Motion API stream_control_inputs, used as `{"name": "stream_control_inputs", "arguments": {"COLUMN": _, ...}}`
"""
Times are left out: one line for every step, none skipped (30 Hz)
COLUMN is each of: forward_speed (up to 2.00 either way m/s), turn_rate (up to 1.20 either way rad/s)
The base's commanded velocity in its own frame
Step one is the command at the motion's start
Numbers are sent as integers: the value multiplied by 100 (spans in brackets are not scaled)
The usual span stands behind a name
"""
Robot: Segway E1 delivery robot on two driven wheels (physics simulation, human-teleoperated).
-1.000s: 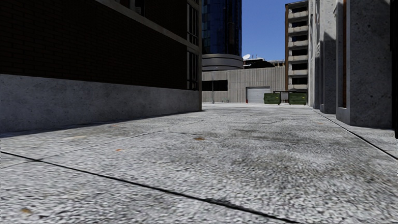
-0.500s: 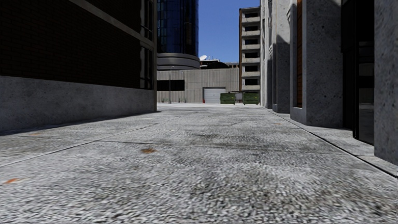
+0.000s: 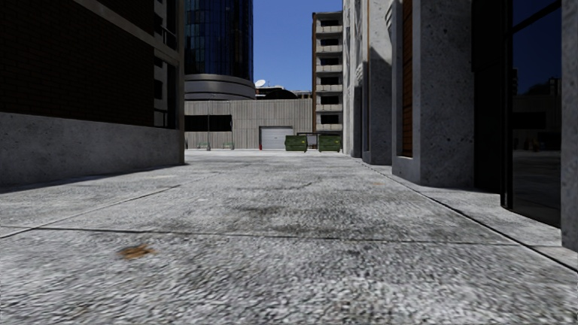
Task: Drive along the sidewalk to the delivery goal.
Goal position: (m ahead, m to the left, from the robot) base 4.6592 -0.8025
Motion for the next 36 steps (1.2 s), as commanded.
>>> {"name": "stream_control_inputs", "arguments": {"forward_speed": 164, "turn_rate": 0}}
{"name": "stream_control_inputs", "arguments": {"forward_speed": 164, "turn_rate": 0}}
{"name": "stream_control_inputs", "arguments": {"forward_speed": 164, "turn_rate": 0}}
{"name": "stream_control_inputs", "arguments": {"forward_speed": 164, "turn_rate": 0}}
{"name": "stream_control_inputs", "arguments": {"forward_speed": 164, "turn_rate": 0}}
{"name": "stream_control_inputs", "arguments": {"forward_speed": 164, "turn_rate": 0}}
{"name": "stream_control_inputs", "arguments": {"forward_speed": 164, "turn_rate": 0}}
{"name": "stream_control_inputs", "arguments": {"forward_speed": 164, "turn_rate": 0}}
{"name": "stream_control_inputs", "arguments": {"forward_speed": 164, "turn_rate": -14}}
{"name": "stream_control_inputs", "arguments": {"forward_speed": 164, "turn_rate": -35}}
{"name": "stream_control_inputs", "arguments": {"forward_speed": 164, "turn_rate": -35}}
{"name": "stream_control_inputs", "arguments": {"forward_speed": 164, "turn_rate": -41}}
{"name": "stream_control_inputs", "arguments": {"forward_speed": 164, "turn_rate": -42}}
{"name": "stream_control_inputs", "arguments": {"forward_speed": 164, "turn_rate": -43}}
{"name": "stream_control_inputs", "arguments": {"forward_speed": 164, "turn_rate": -43}}
{"name": "stream_control_inputs", "arguments": {"forward_speed": 164, "turn_rate": -43}}
{"name": "stream_control_inputs", "arguments": {"forward_speed": 164, "turn_rate": -43}}
{"name": "stream_control_inputs", "arguments": {"forward_speed": 164, "turn_rate": -43}}
{"name": "stream_control_inputs", "arguments": {"forward_speed": 164, "turn_rate": -43}}
{"name": "stream_control_inputs", "arguments": {"forward_speed": 164, "turn_rate": -43}}
{"name": "stream_control_inputs", "arguments": {"forward_speed": 164, "turn_rate": -43}}
{"name": "stream_control_inputs", "arguments": {"forward_speed": 164, "turn_rate": -43}}
{"name": "stream_control_inputs", "arguments": {"forward_speed": 164, "turn_rate": -43}}
{"name": "stream_control_inputs", "arguments": {"forward_speed": 164, "turn_rate": -42}}
{"name": "stream_control_inputs", "arguments": {"forward_speed": 164, "turn_rate": -42}}
{"name": "stream_control_inputs", "arguments": {"forward_speed": 164, "turn_rate": 0}}
{"name": "stream_control_inputs", "arguments": {"forward_speed": 164, "turn_rate": 0}}
{"name": "stream_control_inputs", "arguments": {"forward_speed": 164, "turn_rate": 0}}
{"name": "stream_control_inputs", "arguments": {"forward_speed": 164, "turn_rate": 0}}
{"name": "stream_control_inputs", "arguments": {"forward_speed": 164, "turn_rate": 0}}
{"name": "stream_control_inputs", "arguments": {"forward_speed": 164, "turn_rate": 0}}
{"name": "stream_control_inputs", "arguments": {"forward_speed": 164, "turn_rate": 0}}
{"name": "stream_control_inputs", "arguments": {"forward_speed": 164, "turn_rate": 0}}
{"name": "stream_control_inputs", "arguments": {"forward_speed": 164, "turn_rate": 0}}
{"name": "stream_control_inputs", "arguments": {"forward_speed": 164, "turn_rate": 0}}
{"name": "stream_control_inputs", "arguments": {"forward_speed": 164, "turn_rate": 0}}
